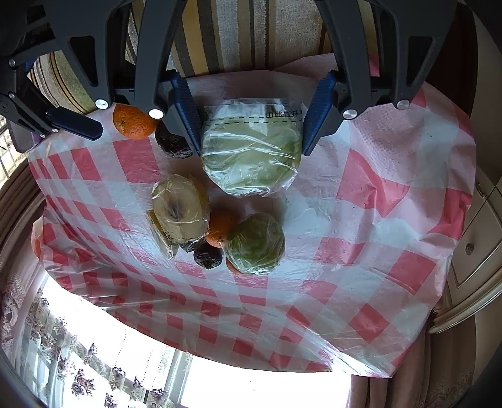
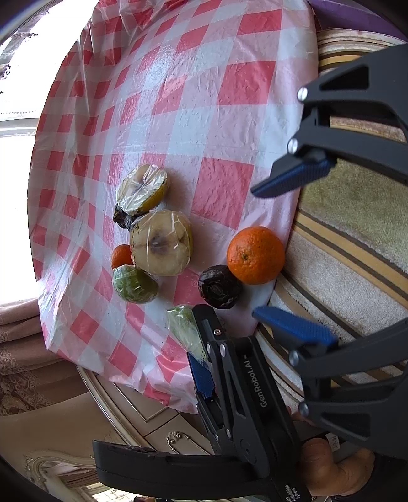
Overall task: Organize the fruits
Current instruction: 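Close the left gripper on the bagged lettuce while the right gripper grasps the orange, then carry the bagged lettuce and orange with both grippers over the white box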
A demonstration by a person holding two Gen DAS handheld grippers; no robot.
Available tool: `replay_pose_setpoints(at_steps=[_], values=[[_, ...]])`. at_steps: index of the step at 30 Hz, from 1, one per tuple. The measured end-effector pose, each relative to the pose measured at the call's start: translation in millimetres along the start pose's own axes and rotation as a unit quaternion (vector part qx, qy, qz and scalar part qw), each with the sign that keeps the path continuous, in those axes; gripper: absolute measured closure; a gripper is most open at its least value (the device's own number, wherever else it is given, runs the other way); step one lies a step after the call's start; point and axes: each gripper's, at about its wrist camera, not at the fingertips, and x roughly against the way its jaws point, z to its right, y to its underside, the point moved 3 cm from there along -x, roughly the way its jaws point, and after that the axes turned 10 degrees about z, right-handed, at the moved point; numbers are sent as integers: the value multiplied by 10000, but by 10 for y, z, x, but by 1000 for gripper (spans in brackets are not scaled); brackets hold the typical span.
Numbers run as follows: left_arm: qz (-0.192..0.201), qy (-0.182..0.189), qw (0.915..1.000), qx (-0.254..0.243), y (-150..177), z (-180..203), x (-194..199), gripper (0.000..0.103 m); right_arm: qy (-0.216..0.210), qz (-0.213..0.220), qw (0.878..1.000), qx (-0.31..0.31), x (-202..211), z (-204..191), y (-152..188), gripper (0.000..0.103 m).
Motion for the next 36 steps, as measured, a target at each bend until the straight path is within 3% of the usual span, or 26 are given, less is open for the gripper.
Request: replay_pose_setpoints(at_steps=[2, 5, 6, 14, 23, 36], values=[[1, -5, 10000, -37, 4, 13, 4, 45, -68, -23, 10000, 10, -9, -15, 2, 33], [18, -4, 10000, -88, 17, 40, 20, 45, -164, -170, 9997, -58, -73, -9, 19, 58], [22, 7, 10000, -92, 21, 45, 24, 45, -171, -221, 9996, -93, -95, 0, 26, 61], [133, -29, 9997, -187, 7, 112, 109, 45, -273, -47, 9995, -174, -23, 15, 16, 65], [228, 91, 9989, -408, -37, 331, 233, 45, -225, 246, 9971, -683, 230, 306, -2, 65], [248, 698, 9902, -1185, -96, 1209, 234, 45, 397, 661, 9865, -1444, 906, 1180, 202, 65]])
